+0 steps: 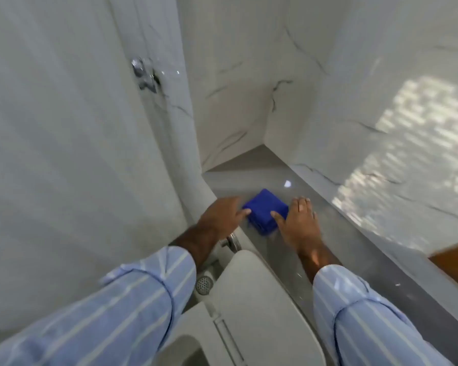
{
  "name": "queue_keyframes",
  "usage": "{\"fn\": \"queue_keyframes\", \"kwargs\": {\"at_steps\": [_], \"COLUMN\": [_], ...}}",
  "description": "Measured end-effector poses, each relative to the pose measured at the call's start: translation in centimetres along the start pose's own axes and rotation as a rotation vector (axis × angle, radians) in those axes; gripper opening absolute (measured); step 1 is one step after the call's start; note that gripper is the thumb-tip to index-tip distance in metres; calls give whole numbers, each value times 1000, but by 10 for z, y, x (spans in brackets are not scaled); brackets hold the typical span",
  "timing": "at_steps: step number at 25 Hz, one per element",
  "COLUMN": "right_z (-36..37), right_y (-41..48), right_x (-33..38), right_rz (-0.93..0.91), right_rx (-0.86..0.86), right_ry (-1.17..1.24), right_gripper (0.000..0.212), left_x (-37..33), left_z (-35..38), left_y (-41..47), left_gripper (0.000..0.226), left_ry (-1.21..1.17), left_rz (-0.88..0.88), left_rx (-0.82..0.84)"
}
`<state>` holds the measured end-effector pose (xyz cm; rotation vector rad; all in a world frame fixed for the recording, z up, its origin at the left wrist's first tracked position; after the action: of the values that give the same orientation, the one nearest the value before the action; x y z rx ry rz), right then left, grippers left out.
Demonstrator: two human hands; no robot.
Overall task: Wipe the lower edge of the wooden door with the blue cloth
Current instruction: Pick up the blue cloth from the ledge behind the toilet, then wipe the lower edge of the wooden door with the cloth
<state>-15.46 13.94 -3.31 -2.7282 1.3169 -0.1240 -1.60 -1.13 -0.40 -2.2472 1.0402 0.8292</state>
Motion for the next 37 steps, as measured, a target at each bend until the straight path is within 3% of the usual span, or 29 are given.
{"fn": "queue_keyframes", "kwargs": {"at_steps": [6,9,12,14,16,18,20,23,28,37], "right_z": [39,37,22,6,-12,-26,-43,-68,-105,-150], "right_y": [34,31,15,5,-10,-27,-45,-68,-123,-283], "right_x": [6,9,23,43,74,104,139,191,289,477], "right_rz": [28,70,161,219,156,61,-33,-165,-357,-803], "right_rx": [-37,-147,-73,59,263,478,580,613,697,966], "right_ry": [96,402,929,1377,1583,1548,1446,1336,1202,1012], "right_gripper": [61,34,25,36,40,37,36,32,43,37], "left_x": [6,8,15,15,20,30,47,69,101,155], "left_z": [46,49,30,4,-25,-52,-89,-137,-210,-296], "left_y": [65,68,48,19,-12,-42,-80,-139,-247,-471], "left_gripper": [46,44,36,31,33,34,32,31,26,14], "left_ry": [-10,-73,-504,-867,-1065,-1143,-1185,-1215,-1283,-1323], "left_rz": [-87,-140,-291,-366,-381,-387,-403,-420,-411,-372], "left_rx": [-24,50,80,31,-46,-149,-264,-398,-656,-1175]}}
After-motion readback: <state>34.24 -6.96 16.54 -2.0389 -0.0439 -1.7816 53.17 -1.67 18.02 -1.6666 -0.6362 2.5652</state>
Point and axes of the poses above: each hand's wrist, its own y-axis towards the middle knuckle, its own z-axis out of the palm, x = y × z, the point moved 2 cm from there along y, towards the middle knuckle, and after that the axes turned 15 degrees about -y, right-handed, at the moved point
